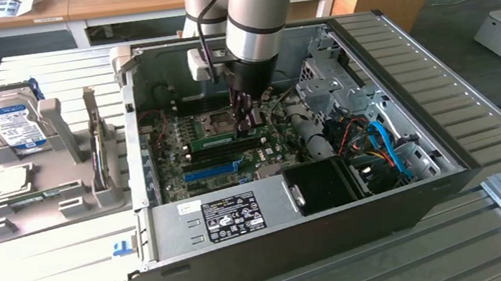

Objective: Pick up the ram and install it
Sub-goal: 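Insert the ram into the slot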

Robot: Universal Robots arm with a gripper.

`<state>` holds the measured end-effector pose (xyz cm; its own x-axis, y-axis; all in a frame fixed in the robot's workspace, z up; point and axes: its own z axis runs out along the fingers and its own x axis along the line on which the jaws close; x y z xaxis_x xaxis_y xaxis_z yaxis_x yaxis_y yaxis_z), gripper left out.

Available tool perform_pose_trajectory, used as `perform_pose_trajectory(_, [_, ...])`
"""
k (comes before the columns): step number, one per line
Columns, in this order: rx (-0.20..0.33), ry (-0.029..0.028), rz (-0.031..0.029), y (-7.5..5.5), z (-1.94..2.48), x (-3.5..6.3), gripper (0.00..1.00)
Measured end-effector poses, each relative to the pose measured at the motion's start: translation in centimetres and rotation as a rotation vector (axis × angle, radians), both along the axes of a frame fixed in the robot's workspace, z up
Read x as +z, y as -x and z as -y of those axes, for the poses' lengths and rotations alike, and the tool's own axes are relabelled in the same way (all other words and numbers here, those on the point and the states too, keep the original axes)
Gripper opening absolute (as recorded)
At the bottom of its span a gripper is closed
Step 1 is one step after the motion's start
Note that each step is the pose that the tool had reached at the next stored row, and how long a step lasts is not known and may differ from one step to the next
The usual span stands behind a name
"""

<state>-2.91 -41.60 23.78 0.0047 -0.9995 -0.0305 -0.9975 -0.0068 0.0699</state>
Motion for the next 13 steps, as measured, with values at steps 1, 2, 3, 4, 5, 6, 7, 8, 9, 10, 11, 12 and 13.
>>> perform_pose_trajectory(1, [-0.003, -0.0002, 0.0, 0.0, 0.0, 0.0, 0.12])
perform_pose_trajectory(2, [-0.006, -0.0006, 0.0, 0.0, 0.0, 0.0, 0.12])
perform_pose_trajectory(3, [-0.008, -0.001, 0.0, 0.01, 0.0, 0.0, 0.12])
perform_pose_trajectory(4, [-0.009, -0.0012, 0.0, 0.0, 0.0, 0.0, 0.12])
perform_pose_trajectory(5, [-0.01, -0.0013, 0.0, 0.0, 0.0, 0.0, 0.12])
perform_pose_trajectory(6, [-0.01, -0.0013, 0.0, 0.01, 0.0, 0.0, 0.12])
perform_pose_trajectory(7, [-0.01, -0.0014, 0.0, 0.01, 0.0, 0.0, 0.12])
perform_pose_trajectory(8, [-0.01, -0.0013, 0.0002, 0.02, 0.0, 0.0, 0.12])
perform_pose_trajectory(9, [-0.01, -0.0014, 0.0014, 0.04, 0.0, 0.0, 0.12])
perform_pose_trajectory(10, [-0.01, -0.0015, 0.0033, 0.05, 0.0, -0.01, 0.12])
perform_pose_trajectory(11, [-0.01, -0.0016, 0.0054, 0.05, 0.0, -0.01, 0.12])
perform_pose_trajectory(12, [-0.01, -0.0016, 0.007, 0.05, 0.0, -0.01, 0.12])
perform_pose_trajectory(13, [-0.01, -0.0016, 0.009, 0.06, 0.0, 0.0, 0.12])
